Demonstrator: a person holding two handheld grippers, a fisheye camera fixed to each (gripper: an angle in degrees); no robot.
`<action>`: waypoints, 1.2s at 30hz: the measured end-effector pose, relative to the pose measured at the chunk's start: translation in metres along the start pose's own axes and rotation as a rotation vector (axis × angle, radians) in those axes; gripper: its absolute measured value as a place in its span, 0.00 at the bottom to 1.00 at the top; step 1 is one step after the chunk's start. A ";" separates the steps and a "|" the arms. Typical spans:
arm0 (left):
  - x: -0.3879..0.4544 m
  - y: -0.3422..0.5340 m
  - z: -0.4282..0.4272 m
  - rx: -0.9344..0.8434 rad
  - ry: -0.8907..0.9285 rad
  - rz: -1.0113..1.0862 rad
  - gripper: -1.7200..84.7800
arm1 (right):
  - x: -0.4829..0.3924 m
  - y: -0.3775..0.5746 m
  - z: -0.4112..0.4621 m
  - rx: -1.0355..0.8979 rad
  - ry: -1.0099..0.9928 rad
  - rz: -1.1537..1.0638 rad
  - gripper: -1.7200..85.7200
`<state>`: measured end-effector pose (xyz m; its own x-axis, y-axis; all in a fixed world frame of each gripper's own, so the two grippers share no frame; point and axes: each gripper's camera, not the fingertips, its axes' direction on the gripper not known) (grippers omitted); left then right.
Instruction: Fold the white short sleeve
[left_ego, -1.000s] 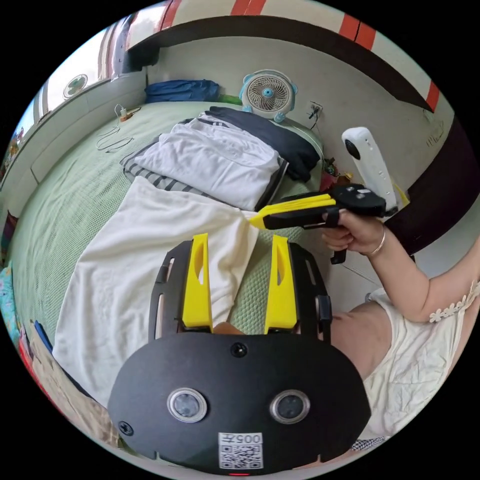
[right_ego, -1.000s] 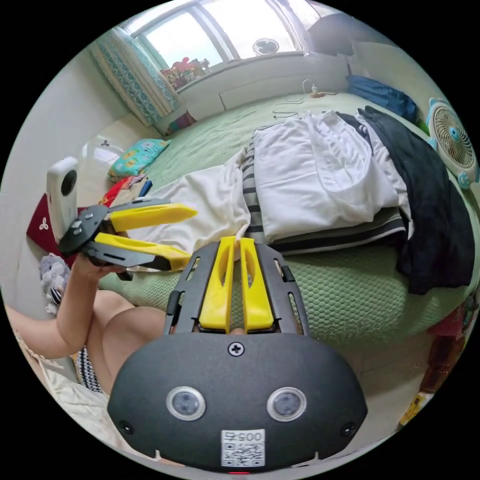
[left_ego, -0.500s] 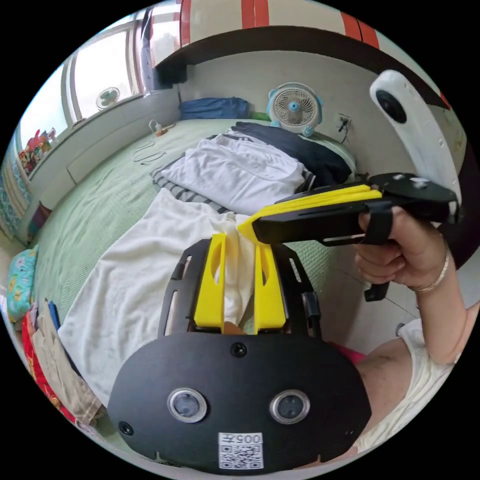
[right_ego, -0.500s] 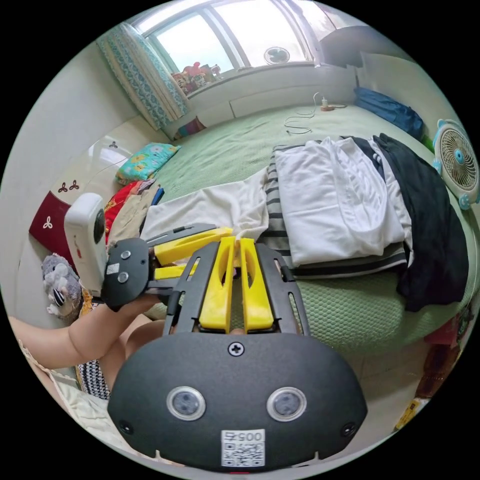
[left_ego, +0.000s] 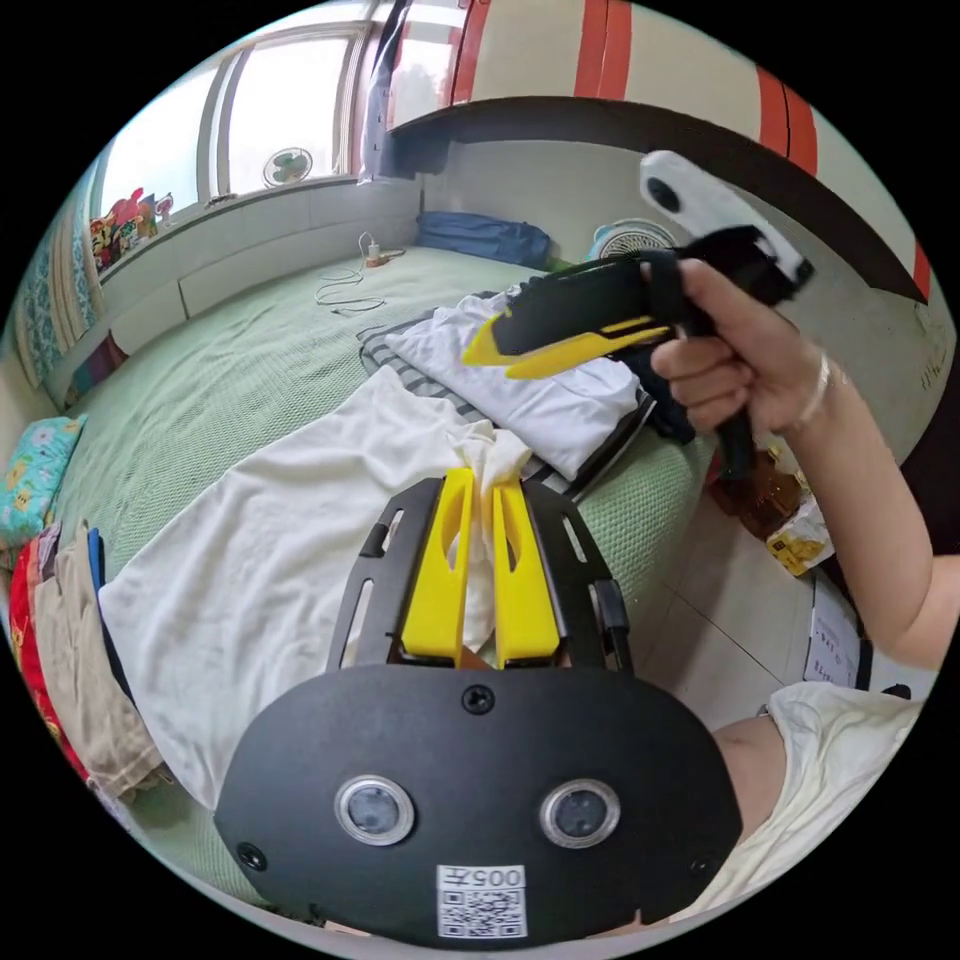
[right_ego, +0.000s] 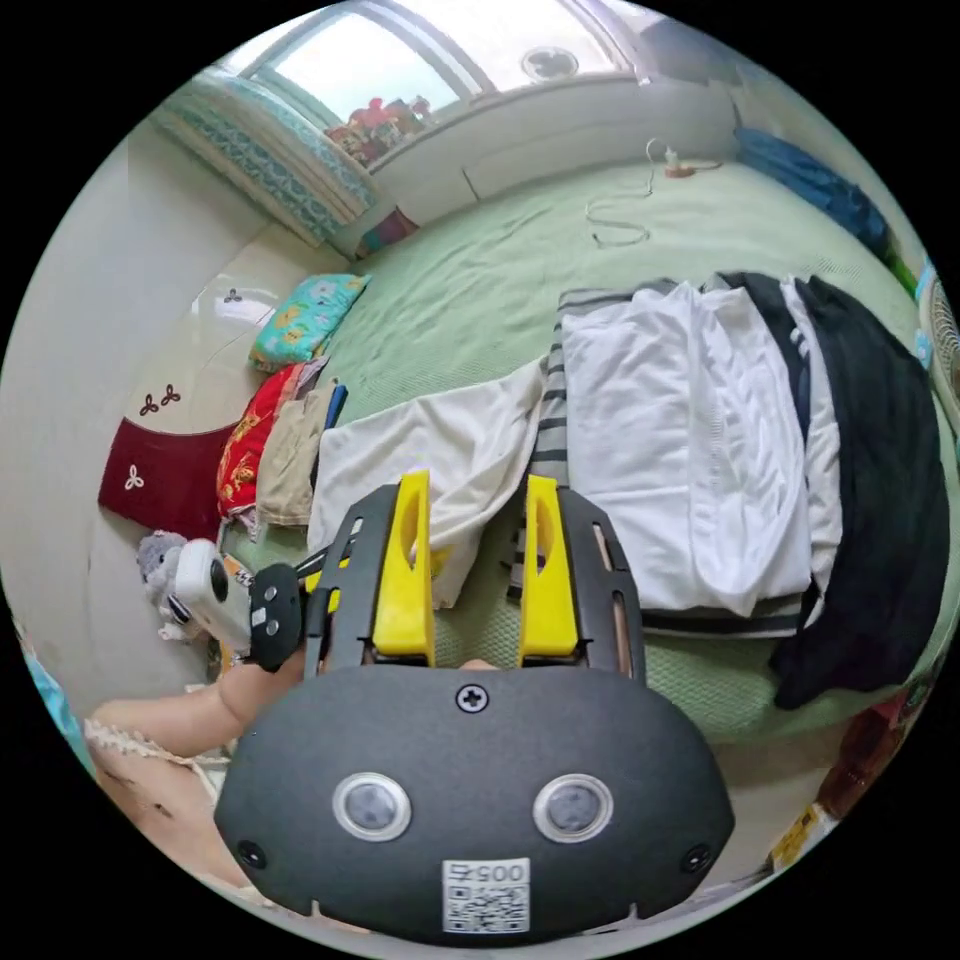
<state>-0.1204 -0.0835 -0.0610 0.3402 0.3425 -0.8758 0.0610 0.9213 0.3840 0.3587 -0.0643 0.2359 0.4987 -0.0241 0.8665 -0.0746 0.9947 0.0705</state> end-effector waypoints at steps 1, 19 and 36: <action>-0.002 0.001 -0.007 0.003 0.002 -0.006 0.07 | 0.002 -0.009 0.005 -0.034 -0.020 0.011 0.17; -0.052 0.024 -0.110 0.043 0.035 -0.053 0.07 | -0.024 -0.166 0.103 -0.207 -0.021 0.236 0.12; -0.171 0.091 -0.250 0.113 -0.028 -0.316 0.07 | -0.290 -0.212 0.160 -0.127 0.402 -0.188 0.02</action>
<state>-0.4071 -0.0125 0.0504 0.3135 0.0364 -0.9489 0.2707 0.9544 0.1260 0.0917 -0.2836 0.0483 0.7908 -0.1894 0.5820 0.1431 0.9818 0.1252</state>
